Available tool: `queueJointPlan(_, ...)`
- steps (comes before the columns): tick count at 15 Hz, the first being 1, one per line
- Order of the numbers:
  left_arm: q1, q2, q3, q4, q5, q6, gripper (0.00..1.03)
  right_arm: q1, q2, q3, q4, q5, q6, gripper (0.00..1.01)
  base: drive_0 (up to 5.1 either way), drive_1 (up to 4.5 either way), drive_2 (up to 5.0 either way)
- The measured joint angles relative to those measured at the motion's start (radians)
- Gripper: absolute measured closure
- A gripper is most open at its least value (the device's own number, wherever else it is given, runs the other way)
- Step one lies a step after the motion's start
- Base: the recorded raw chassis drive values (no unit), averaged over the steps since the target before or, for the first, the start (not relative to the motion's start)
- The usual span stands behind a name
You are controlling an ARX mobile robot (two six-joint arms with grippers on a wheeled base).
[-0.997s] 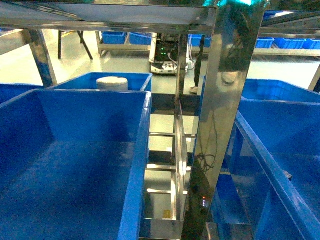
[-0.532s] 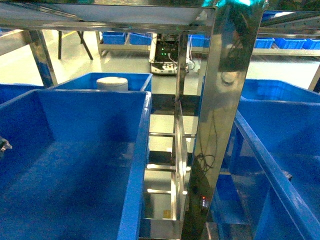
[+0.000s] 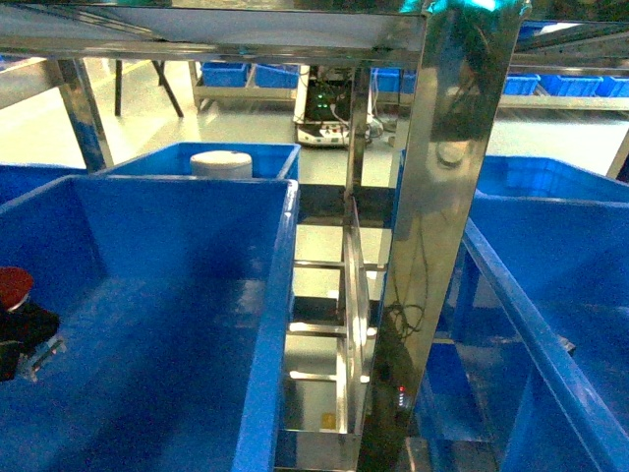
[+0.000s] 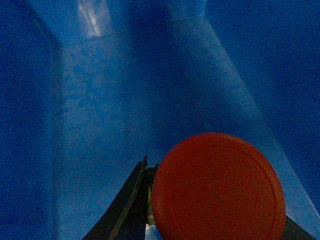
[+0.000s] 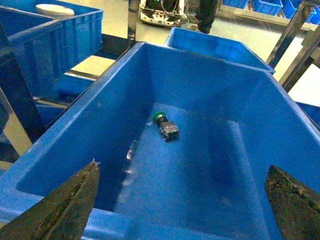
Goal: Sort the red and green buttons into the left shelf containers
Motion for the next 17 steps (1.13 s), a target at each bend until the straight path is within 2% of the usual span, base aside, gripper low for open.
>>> queueJointPlan(2,0.017,0.109,0.074,-0.037,0.005,0.019,0.69,0.000,0.000,0.000,0.000,0.000,0.000,0.03,0.0,0.00,0.0)
queueJointPlan(5,0.028,0.230,0.141,-0.068,-0.010,0.018,0.69,0.000,0.000,0.000,0.000,0.000,0.000,0.03,0.0,0.00,0.0)
queueJointPlan(8,0.026,0.257,0.156,-0.073,-0.039,0.007,0.69,0.000,0.000,0.000,0.000,0.000,0.000,0.03,0.0,0.00,0.0)
queueJointPlan(13,0.034,0.152,0.154,-0.096,0.022,-0.103,0.08,0.000,0.000,0.000,0.000,0.000,0.000,0.03,0.0,0.00,0.0)
queueJointPlan(14,0.034,0.101,0.138,-0.106,0.024,-0.120,0.04,0.000,0.000,0.000,0.000,0.000,0.000,0.03,0.0,0.00,0.0)
queueJointPlan(17,0.013,-0.056,0.060,-0.169,0.010,-0.164,0.05,0.000,0.000,0.000,0.000,0.000,0.000,0.03,0.0,0.00,0.0)
